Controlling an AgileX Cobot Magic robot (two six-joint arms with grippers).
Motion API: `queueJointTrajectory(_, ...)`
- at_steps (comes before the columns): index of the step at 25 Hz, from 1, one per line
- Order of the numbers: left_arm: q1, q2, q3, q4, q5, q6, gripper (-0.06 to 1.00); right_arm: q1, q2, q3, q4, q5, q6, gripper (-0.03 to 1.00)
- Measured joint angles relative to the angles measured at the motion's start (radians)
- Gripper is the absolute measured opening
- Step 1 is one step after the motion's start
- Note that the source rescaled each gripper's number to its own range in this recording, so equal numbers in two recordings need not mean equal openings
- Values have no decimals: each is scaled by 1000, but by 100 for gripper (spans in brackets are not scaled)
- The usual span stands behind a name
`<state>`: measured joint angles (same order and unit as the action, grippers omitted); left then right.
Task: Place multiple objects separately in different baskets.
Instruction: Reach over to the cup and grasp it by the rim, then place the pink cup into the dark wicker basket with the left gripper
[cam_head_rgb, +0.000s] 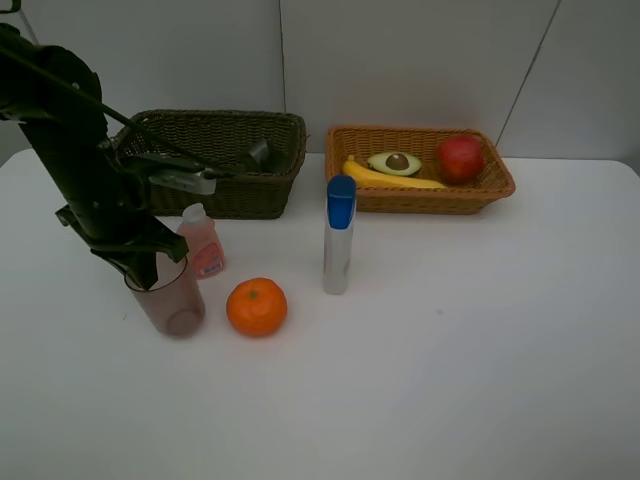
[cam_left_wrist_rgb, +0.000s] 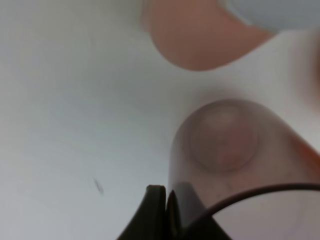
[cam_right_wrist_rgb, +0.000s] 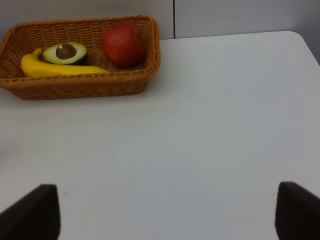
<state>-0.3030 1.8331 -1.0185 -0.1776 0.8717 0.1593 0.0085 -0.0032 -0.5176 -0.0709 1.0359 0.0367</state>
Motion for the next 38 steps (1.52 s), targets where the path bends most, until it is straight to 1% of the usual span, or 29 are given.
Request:
queueJointTrajectory(5, 5, -35, -5, 1, 38, -9, 0, 0, 0, 0, 0, 0, 0, 85)
queueJointTrajectory(7, 12, -57, -18, 2, 71, -19, 0, 0, 0, 0, 0, 0, 0, 85)
queueJointTrajectory(10, 19, -90, -58, 9, 152, -26, 0, 0, 0, 0, 0, 0, 0, 85)
queueJointTrajectory(15, 25, -124, -175, 17, 296, -46, 0, 0, 0, 0, 0, 0, 0, 85)
queueJointTrajectory(18, 27, -124, -255, 29, 335, -48, 0, 0, 0, 0, 0, 0, 0, 85)
queueJointTrajectory(25, 37, -124, -418, 77, 340, -52, 0, 0, 0, 0, 0, 0, 0, 85)
queueJointTrajectory(32, 105, -85, -555, 178, 340, -52, 0, 0, 0, 0, 0, 0, 0, 85)
queueJointTrajectory(34, 122, -74, -566, 225, 300, -49, 0, 0, 0, 0, 0, 0, 0, 85)
queueJointTrajectory(38, 142, -36, -566, 289, 153, -16, 0, 0, 0, 0, 0, 0, 0, 85)
